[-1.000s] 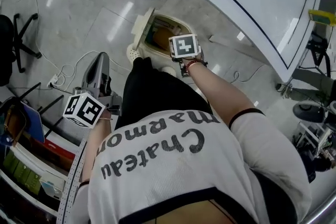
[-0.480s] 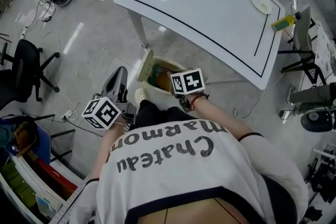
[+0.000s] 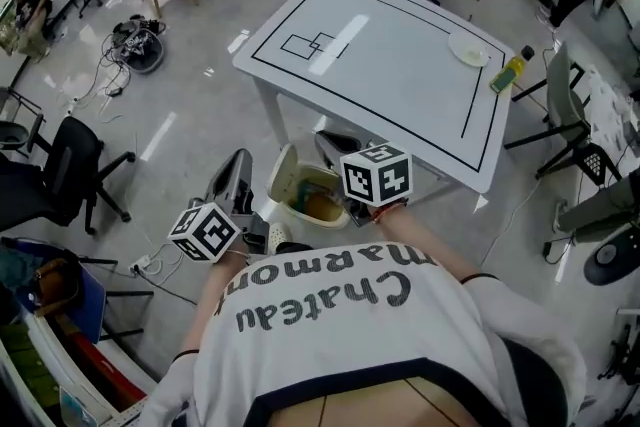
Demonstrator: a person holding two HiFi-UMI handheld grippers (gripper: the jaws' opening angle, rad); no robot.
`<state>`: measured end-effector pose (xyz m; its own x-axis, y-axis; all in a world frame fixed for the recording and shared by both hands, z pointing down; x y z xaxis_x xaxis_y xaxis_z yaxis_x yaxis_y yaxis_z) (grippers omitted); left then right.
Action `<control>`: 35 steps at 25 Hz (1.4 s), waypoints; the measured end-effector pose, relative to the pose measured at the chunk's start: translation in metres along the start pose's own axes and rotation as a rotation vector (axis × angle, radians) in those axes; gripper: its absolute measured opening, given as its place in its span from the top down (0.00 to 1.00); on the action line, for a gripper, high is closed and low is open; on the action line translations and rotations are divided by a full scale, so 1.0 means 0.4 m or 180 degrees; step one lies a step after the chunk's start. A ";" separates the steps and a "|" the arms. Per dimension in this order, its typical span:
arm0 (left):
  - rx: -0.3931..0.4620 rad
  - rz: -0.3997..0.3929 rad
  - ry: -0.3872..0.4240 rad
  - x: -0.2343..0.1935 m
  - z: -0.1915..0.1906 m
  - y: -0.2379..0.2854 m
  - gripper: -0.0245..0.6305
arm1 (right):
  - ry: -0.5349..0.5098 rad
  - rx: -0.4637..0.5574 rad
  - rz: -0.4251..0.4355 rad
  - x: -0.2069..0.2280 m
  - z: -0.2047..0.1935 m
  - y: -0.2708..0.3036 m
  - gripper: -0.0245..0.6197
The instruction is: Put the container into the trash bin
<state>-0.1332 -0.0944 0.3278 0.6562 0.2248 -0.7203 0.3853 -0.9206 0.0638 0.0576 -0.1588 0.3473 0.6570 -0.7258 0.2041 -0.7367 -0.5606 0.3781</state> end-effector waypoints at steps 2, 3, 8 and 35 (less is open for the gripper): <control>0.0036 -0.0081 0.0116 0.032 0.006 -0.004 0.93 | -0.0023 0.0201 0.0005 -0.002 0.041 -0.032 0.91; 0.0039 -0.0096 0.0165 0.043 0.006 -0.006 0.93 | -0.0016 0.0284 0.0007 -0.003 0.056 -0.044 0.91; 0.0013 -0.0091 0.0194 0.063 -0.010 -0.009 0.93 | 0.0035 0.0452 -0.0149 0.014 0.075 -0.094 0.91; 0.0092 -0.0050 0.0282 0.082 -0.016 -0.005 0.93 | 0.0278 0.0387 -0.0381 0.117 0.021 -0.127 0.91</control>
<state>-0.1083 -0.0832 0.3084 0.7054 0.2656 -0.6572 0.3781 -0.9252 0.0320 0.1243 -0.1675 0.3301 0.7486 -0.6165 0.2439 -0.6628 -0.6888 0.2936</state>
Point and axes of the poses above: the fingertips, and each gripper's own axes: y forward along the fingers, x to its right, z out of its top, the point moved 5 cm from there along -y, backward along the fingers, and after that the axes turned 11 degrees about -y, right-handed, at the moved point
